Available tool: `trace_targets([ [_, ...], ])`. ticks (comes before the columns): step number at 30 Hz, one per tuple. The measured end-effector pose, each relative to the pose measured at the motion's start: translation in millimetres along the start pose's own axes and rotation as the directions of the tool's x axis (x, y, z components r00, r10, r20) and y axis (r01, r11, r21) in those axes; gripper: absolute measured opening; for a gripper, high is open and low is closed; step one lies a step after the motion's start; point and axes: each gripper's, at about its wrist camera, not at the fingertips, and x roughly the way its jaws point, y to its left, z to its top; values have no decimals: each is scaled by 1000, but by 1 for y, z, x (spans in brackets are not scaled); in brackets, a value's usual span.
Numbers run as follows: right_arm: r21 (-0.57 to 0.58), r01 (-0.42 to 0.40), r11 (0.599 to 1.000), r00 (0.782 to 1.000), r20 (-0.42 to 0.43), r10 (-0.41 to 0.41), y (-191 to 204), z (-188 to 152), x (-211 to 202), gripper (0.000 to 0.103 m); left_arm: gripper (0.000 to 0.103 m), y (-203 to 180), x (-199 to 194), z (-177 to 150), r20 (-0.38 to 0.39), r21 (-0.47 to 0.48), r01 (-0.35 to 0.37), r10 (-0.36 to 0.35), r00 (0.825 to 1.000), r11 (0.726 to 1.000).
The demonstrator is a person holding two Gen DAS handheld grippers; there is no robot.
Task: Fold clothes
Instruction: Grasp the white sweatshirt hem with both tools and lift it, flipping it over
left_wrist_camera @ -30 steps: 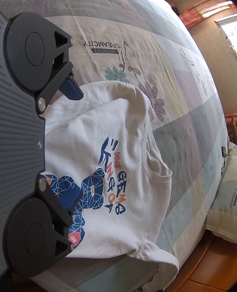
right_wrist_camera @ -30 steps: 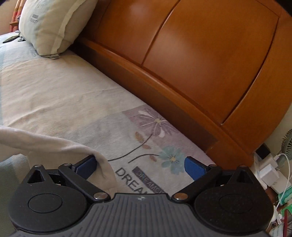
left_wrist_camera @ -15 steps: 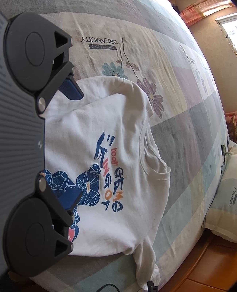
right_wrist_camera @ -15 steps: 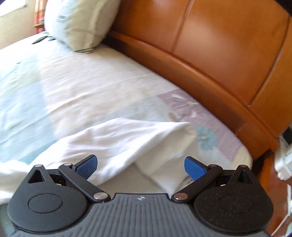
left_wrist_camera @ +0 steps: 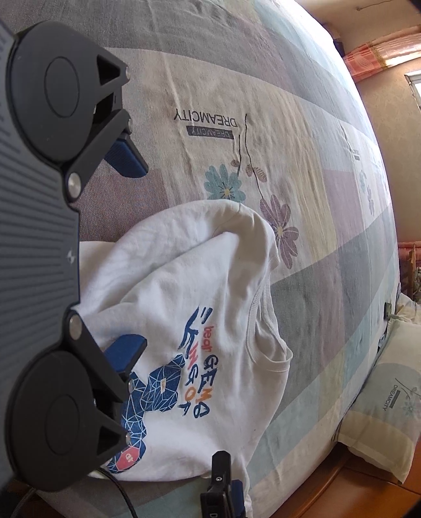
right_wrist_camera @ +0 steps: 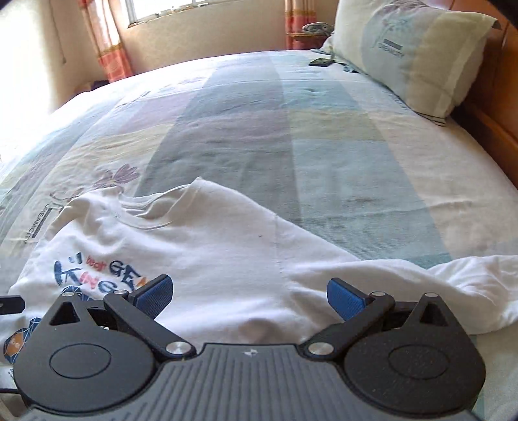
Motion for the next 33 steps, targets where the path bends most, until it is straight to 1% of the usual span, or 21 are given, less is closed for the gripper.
trace_targets([
  [2,-43,-45,998,999,-21,45,26,-1,3,103,102,15,-2,-4,3,-31,-18,19,1000,999],
  [5,-77,-102,992,994,-46,99,60,1,3,103,102,38,-6,-11,6,-77,-46,46,999,996],
  [7,-97,-136,986,989,-65,131,82,4,3,103,102,53,-9,-15,7,-108,-64,65,998,992],
  [9,-151,-159,976,985,-88,147,110,7,2,103,102,68,-10,-22,9,-139,-65,67,998,988],
  [13,-283,-179,942,978,-158,139,170,7,5,103,102,87,-10,-35,9,-181,-53,56,998,982],
  [15,-331,-187,925,974,-186,130,194,2,5,103,102,95,-9,-41,9,-196,-44,46,999,980],
  [18,-384,-170,907,970,-228,85,222,-8,9,103,102,104,-7,-49,9,-208,-21,24,1000,978],
  [20,-396,-117,911,971,-237,21,223,-12,11,103,102,107,-5,-50,10,-204,-3,5,1000,979],
  [21,-387,-90,918,971,-237,-5,218,-12,10,103,102,108,-3,-51,10,-202,7,-5,1000,979],
  [24,-314,-34,949,967,-251,-48,191,-11,3,103,102,112,1,-52,10,-194,36,-35,999,980],
  [27,-254,54,966,959,-254,-121,166,-14,-5,103,102,114,5,-52,11,-179,70,-69,998,981],
  [30,-183,88,979,957,-257,-134,148,-16,-14,103,102,111,6,-50,15,-148,98,-97,995,984],
  [33,-141,135,981,958,-232,-166,138,-16,-19,103,102,110,5,-49,23,-128,138,-136,990,982],
])
